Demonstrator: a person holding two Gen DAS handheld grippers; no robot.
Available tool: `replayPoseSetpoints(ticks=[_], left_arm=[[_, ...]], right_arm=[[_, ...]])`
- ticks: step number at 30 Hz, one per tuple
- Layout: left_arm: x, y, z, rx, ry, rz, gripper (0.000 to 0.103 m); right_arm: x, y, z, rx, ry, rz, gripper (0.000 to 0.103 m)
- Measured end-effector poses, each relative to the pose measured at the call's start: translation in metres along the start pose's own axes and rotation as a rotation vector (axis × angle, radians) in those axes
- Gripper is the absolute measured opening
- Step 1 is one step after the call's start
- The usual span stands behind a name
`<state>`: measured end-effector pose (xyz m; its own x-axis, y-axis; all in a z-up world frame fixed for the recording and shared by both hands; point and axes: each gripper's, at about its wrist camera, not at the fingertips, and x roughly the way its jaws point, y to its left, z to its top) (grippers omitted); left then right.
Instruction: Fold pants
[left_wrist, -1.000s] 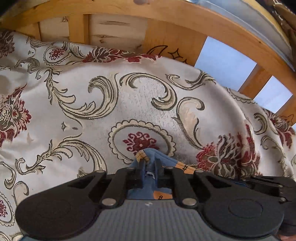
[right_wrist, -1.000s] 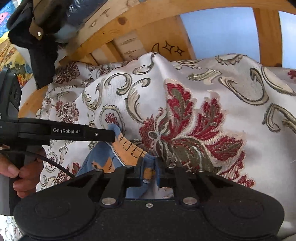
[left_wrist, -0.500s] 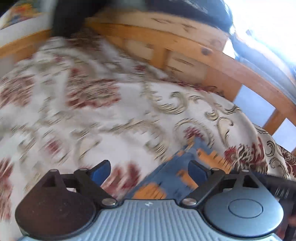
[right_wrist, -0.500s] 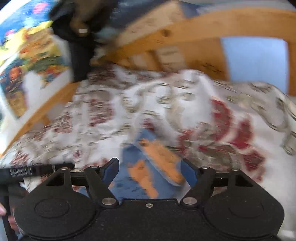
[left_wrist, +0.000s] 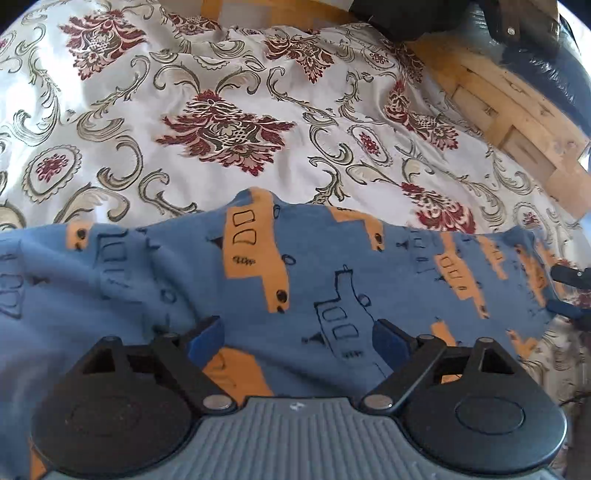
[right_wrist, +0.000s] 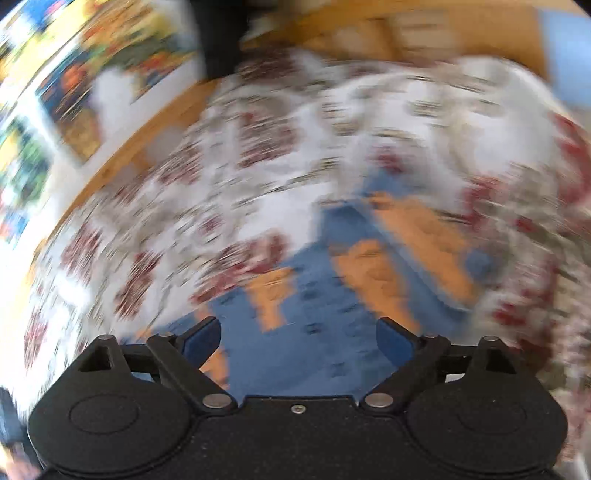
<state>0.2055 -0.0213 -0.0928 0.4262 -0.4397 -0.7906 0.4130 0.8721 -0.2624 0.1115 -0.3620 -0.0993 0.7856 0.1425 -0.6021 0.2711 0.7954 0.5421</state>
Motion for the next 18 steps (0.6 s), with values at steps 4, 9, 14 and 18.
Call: replayPoseSetpoints(ticks=[4, 9, 14, 18], left_arm=[[-0.018, -0.008, 0.017, 0.13, -0.056, 0.077, 0.093], [-0.013, 0.01, 0.017, 0.147, -0.041, 0.027, 0.09], [-0.007, 0.032, 0.017, 0.17, 0.053, -0.019, 0.088], [-0.007, 0.048, 0.018, 0.133, 0.088, -0.056, 0.089]], right_arm=[[0.077, 0.069, 0.034, -0.171, 0.22, 0.22, 0.094], [0.181, 0.158, 0.065, -0.351, 0.471, 0.407, 0.077], [0.233, 0.209, 0.062, -0.551, 0.568, 0.411, 0.05], [0.251, 0.228, 0.051, -0.621, 0.641, 0.444, 0.026]])
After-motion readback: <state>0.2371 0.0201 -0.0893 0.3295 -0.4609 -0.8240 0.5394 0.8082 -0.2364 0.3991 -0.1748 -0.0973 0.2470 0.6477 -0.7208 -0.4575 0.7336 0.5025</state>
